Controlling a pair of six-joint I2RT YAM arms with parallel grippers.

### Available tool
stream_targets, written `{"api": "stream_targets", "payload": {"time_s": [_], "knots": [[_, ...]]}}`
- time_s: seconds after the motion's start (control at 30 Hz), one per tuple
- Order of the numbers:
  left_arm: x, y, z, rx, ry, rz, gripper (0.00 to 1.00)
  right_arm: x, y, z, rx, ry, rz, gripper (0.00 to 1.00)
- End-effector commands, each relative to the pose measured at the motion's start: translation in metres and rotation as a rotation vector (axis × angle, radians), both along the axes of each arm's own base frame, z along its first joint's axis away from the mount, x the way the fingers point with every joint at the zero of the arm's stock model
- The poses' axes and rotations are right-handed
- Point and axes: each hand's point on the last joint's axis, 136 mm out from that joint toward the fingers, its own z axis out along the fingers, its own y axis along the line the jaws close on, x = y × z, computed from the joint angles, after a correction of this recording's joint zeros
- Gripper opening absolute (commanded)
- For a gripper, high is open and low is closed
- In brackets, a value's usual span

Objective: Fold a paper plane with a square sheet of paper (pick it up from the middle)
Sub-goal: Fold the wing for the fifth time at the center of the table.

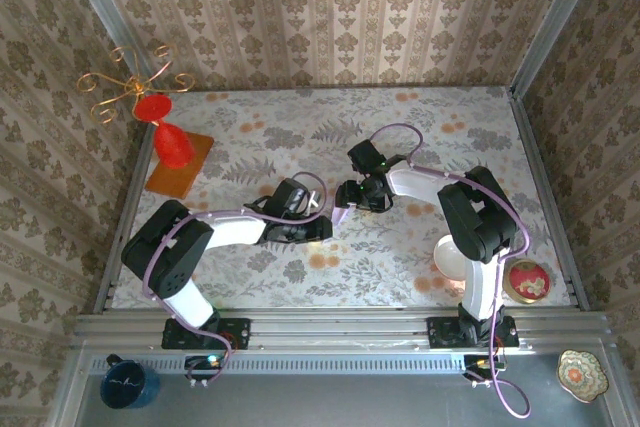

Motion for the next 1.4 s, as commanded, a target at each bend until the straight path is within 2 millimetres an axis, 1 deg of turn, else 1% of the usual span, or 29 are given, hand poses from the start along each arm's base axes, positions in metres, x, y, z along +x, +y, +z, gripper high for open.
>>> {"api": "stream_targets", "payload": {"time_s": [0.0,0.13,0.23,0.53,0.77,1.07,1.27,1.37], "knots": [[0.005,0.000,0.014,0.024,-0.057,-0.019,0.32,-0.011,-0.016,-0.050,-0.110,0.059,0.012,0.66],[0.009,-0.004,0.022,0.015,-0.082,-0.026,0.31,-0.012,-0.016,-0.051,-0.110,0.061,0.012,0.66],[0.010,-0.007,0.024,0.014,-0.089,-0.033,0.30,-0.012,-0.016,-0.051,-0.110,0.061,0.010,0.66],[0.004,-0.005,0.003,0.052,-0.020,-0.022,0.26,-0.013,-0.017,-0.054,-0.115,0.069,0.008,0.65],[-0.001,0.000,-0.007,0.077,0.006,-0.019,0.17,-0.014,-0.018,-0.058,-0.126,0.082,0.007,0.65],[-0.005,0.003,-0.019,0.076,0.037,-0.010,0.10,-0.015,-0.018,-0.064,-0.136,0.093,0.012,0.65],[-0.004,0.001,-0.017,0.019,0.074,0.013,0.07,-0.012,-0.018,-0.065,-0.140,0.092,0.025,0.66],[-0.002,0.001,-0.012,-0.027,0.089,0.032,0.07,-0.009,-0.013,-0.057,-0.120,0.074,0.047,0.66]]}}
